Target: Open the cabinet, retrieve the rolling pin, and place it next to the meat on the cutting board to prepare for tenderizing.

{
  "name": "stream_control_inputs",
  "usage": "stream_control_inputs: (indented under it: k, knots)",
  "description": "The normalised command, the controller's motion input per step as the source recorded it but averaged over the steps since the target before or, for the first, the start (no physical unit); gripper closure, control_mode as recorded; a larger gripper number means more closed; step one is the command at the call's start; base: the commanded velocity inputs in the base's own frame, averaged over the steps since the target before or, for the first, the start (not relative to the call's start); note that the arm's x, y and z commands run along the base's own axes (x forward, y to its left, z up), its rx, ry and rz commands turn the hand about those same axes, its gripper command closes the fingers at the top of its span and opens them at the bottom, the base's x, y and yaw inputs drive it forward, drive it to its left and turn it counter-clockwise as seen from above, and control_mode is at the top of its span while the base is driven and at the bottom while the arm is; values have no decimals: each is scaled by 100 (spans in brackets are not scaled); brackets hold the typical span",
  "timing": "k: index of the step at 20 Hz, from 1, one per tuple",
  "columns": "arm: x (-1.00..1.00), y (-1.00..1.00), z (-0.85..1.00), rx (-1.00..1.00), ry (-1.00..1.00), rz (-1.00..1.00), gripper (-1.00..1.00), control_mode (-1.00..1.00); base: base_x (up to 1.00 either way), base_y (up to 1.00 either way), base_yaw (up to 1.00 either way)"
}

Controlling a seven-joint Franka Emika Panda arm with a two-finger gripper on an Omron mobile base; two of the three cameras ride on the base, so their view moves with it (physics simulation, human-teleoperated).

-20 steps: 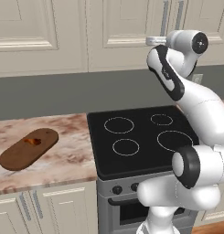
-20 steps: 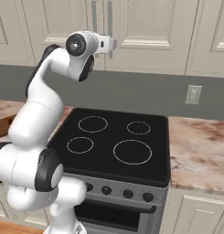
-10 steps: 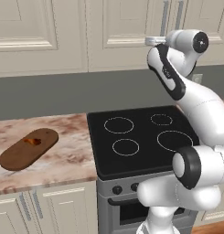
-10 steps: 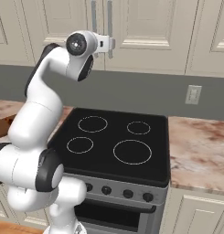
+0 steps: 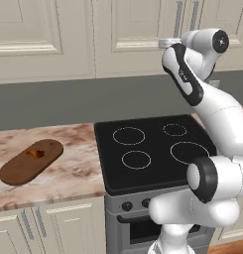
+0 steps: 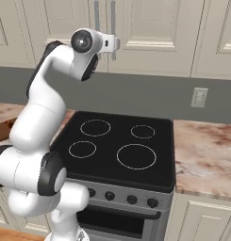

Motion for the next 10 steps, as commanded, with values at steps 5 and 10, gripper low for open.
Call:
stream_control_inputs:
  k: [5, 10]
  knots:
    - [20, 14, 0, 0, 4, 0, 100, -100, 0, 0, 0]
    - [7, 14, 0, 0, 5, 1, 100, -100, 0, 0, 0]
